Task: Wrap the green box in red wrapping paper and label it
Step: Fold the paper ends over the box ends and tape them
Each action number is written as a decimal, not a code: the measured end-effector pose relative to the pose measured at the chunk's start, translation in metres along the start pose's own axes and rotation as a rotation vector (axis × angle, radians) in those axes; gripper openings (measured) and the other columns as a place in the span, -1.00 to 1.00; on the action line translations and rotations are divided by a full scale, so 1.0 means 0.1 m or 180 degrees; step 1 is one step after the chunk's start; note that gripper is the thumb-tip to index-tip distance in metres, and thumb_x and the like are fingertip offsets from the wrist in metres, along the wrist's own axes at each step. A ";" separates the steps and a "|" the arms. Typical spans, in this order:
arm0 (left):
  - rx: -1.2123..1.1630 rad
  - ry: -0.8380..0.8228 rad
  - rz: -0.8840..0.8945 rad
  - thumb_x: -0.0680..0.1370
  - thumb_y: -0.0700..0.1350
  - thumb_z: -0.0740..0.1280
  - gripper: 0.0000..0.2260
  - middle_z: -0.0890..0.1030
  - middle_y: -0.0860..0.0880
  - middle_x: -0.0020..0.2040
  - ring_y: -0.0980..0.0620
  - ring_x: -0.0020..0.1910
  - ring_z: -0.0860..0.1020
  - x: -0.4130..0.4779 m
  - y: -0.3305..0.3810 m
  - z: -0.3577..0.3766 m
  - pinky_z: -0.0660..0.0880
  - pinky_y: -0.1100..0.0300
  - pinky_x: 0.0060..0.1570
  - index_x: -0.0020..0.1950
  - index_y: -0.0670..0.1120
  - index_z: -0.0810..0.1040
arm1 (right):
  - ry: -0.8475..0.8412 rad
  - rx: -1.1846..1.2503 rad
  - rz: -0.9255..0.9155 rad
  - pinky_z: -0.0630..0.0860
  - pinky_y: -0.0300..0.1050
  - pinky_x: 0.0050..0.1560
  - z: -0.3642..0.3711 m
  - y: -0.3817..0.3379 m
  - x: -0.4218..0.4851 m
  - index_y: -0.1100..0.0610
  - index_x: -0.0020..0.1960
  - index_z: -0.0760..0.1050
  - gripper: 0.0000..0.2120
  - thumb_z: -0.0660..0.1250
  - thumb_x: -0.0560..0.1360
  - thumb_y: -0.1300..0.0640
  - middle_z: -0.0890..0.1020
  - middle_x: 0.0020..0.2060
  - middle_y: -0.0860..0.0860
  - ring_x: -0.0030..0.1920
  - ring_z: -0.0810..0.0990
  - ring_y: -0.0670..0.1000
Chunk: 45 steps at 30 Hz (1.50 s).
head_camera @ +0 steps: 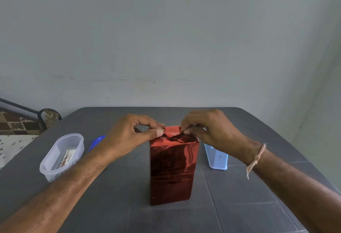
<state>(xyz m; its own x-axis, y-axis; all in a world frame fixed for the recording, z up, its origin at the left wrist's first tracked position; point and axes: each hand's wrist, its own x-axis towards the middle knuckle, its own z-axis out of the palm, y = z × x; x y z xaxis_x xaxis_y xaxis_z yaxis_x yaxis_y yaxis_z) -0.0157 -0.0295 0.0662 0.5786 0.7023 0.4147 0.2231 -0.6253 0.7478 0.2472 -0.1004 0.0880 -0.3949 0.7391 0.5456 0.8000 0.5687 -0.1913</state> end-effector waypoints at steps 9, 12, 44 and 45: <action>0.0088 -0.0229 0.0072 0.46 0.19 0.53 -0.74 0.68 0.26 0.17 0.30 0.12 0.62 -0.11 0.03 -0.04 0.53 0.21 -0.13 0.09 0.13 0.72 | -0.0112 0.0059 -0.0038 0.61 -0.02 -0.06 -0.05 -0.11 -0.03 0.04 -0.02 0.67 -0.72 0.39 0.55 -0.17 0.69 -0.11 -0.13 -0.08 0.68 -0.10; 0.0338 -0.0390 0.0091 0.34 0.33 0.50 -0.61 0.63 0.34 0.22 0.27 0.28 0.55 -0.13 0.03 -0.08 0.56 0.09 0.08 0.13 0.26 0.68 | -0.0276 0.0135 -0.0028 0.63 -0.09 0.04 -0.10 -0.14 -0.05 0.02 0.09 0.66 -0.53 0.43 0.44 -0.34 0.68 -0.07 -0.16 -0.03 0.68 -0.12; 0.0528 -0.0889 -0.0227 0.43 0.01 0.60 -0.82 0.67 0.18 -0.03 0.25 -0.01 0.58 0.50 0.13 -0.13 0.43 0.26 -0.02 0.01 0.17 0.74 | 0.0592 -0.0548 -0.0575 0.58 -0.08 -0.24 0.30 0.11 0.00 0.02 0.04 0.68 -0.82 0.33 0.61 -0.01 0.72 -0.03 -0.14 -0.12 0.66 0.01; 0.0446 -0.0939 -0.0337 0.43 0.03 0.60 -0.80 0.64 0.23 0.08 0.31 0.12 0.54 0.51 0.11 -0.12 0.40 0.22 0.09 0.02 0.19 0.74 | 0.0605 -0.0539 -0.0573 0.58 -0.07 -0.23 0.30 0.12 -0.01 0.02 0.04 0.68 -0.82 0.33 0.61 -0.01 0.73 -0.03 -0.14 -0.11 0.66 0.00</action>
<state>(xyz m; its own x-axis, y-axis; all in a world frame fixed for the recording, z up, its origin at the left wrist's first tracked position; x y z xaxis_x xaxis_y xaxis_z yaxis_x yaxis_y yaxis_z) 0.0066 0.0040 0.1017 0.7438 0.6501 0.1555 0.3879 -0.6093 0.6916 0.2437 -0.0830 0.0608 -0.4582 0.5422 0.7043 0.7951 0.6042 0.0521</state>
